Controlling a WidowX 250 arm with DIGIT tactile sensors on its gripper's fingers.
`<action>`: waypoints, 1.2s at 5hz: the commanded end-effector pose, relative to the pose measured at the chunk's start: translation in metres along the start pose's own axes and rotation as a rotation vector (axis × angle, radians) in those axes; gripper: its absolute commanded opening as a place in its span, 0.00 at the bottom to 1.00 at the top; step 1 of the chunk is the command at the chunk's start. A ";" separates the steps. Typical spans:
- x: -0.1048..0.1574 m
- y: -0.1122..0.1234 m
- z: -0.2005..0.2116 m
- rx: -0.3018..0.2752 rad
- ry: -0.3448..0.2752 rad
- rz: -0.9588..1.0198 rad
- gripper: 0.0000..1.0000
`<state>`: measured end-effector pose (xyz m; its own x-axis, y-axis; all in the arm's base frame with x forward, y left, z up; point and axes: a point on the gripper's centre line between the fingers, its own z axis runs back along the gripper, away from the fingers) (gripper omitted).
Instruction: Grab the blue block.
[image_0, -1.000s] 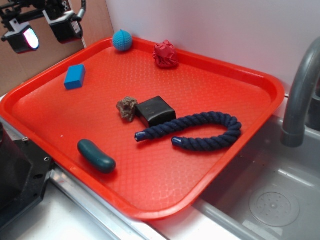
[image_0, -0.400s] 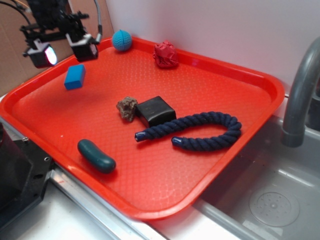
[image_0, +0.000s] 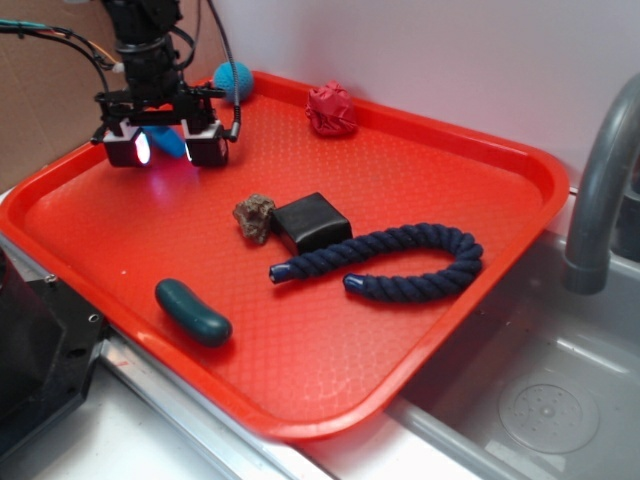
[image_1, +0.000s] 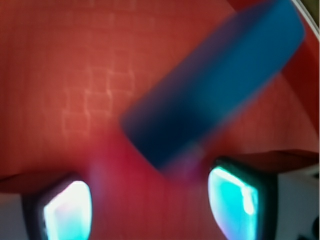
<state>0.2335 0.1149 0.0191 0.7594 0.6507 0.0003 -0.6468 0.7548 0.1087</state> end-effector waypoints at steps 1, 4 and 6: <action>0.015 0.016 0.001 0.002 -0.007 0.026 1.00; 0.000 0.040 0.069 -0.298 -0.136 0.449 1.00; 0.030 0.017 0.062 -0.336 -0.187 0.520 1.00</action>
<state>0.2475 0.1362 0.0692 0.3239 0.9410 0.0980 -0.9118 0.3381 -0.2331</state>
